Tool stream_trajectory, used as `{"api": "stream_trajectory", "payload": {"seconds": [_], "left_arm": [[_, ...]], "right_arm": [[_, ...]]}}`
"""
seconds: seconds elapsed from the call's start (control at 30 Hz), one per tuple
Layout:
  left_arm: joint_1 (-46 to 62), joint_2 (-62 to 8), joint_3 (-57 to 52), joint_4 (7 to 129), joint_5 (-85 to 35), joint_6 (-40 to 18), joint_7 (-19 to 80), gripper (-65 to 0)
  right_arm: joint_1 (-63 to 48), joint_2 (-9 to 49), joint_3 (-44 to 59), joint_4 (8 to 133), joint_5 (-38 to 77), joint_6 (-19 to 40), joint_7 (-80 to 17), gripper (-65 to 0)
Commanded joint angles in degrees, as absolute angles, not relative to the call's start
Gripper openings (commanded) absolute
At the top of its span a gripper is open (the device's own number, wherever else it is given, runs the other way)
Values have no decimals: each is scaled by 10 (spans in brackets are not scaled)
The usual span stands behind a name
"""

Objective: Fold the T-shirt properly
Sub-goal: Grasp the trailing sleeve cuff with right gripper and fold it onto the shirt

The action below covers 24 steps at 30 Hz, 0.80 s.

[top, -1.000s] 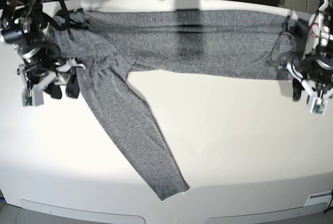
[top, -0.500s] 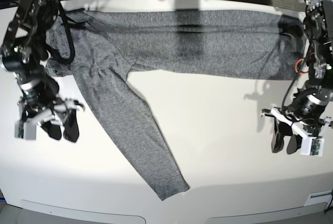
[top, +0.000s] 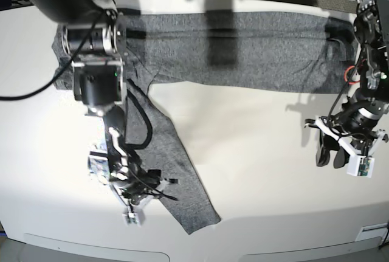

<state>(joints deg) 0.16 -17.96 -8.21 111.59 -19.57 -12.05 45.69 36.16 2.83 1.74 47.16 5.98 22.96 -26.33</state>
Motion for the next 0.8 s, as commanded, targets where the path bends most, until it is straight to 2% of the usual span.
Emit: {"api": "stream_trajectory", "payload": {"seconds": [0.0,0.13,0.23,0.37,0.63,0.77], "left_arm": [[-6,-186,-84,1124,-200,-118,446,-422],[-6,-186,-84,1124,-201,-118,449,-422],[-6,-186,-84,1124,-201,-118,458,-422],[-6,-186,-84,1124,-201,-118,459,-422],[-6,-186,-84,1124,-200,-118,459,-422],[-6,-186,-84,1124,-200,-118,458,-422]], "right_arm": [[394,20,17,451,60,231,-233,-650],[426,-1,19,380,39,194,-156,-650],[428,-14,19,366,-14,138,-138,-650],[427,-21,19,343,-44,113,-133,-650],[403,-21,18,272,-80,116,-135,-650],[382,-22,15,272,-77,182,-144,-650]]}}
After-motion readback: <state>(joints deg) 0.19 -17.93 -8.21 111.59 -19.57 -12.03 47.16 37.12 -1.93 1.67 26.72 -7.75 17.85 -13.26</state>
